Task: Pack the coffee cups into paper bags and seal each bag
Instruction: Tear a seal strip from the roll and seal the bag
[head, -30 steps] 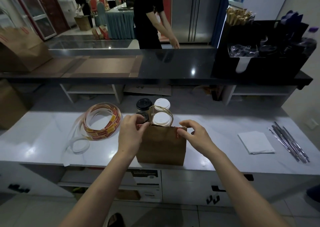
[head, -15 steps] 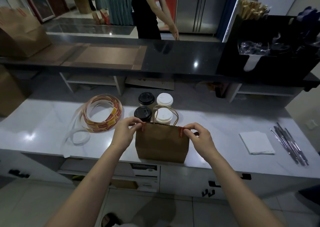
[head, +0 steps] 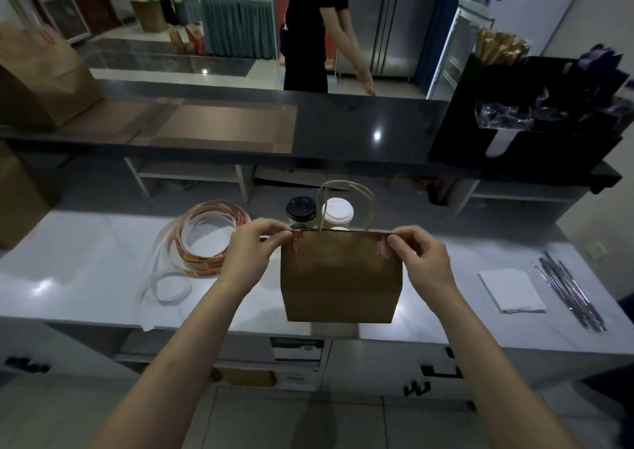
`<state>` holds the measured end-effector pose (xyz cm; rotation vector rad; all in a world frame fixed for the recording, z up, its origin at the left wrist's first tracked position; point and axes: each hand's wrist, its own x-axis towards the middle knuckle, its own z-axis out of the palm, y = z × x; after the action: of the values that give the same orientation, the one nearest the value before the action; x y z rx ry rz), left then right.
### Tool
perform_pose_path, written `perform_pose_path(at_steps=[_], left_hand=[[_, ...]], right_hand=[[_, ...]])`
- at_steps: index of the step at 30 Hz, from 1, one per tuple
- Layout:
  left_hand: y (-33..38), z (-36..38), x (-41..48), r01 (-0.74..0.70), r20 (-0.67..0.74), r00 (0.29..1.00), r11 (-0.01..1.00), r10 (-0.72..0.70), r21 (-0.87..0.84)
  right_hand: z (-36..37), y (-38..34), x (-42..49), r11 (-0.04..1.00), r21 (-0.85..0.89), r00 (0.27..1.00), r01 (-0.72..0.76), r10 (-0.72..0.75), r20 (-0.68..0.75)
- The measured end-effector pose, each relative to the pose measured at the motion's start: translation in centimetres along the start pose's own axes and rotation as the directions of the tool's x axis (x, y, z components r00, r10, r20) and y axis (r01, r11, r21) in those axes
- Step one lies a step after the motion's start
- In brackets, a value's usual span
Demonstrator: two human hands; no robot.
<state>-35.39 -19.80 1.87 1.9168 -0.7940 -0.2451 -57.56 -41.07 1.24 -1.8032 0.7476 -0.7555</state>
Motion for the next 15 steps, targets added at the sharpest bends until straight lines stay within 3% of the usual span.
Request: perform_pose_path(at_steps=[15], left_hand=[[0.1,-17.1,2.2,-0.030,-0.143,0.990,0.996,0.018,-0.087]], right_hand=[[14.3,-12.8,2.8,0.976,0.157,0.988,0.153,-0.152,-0.014]])
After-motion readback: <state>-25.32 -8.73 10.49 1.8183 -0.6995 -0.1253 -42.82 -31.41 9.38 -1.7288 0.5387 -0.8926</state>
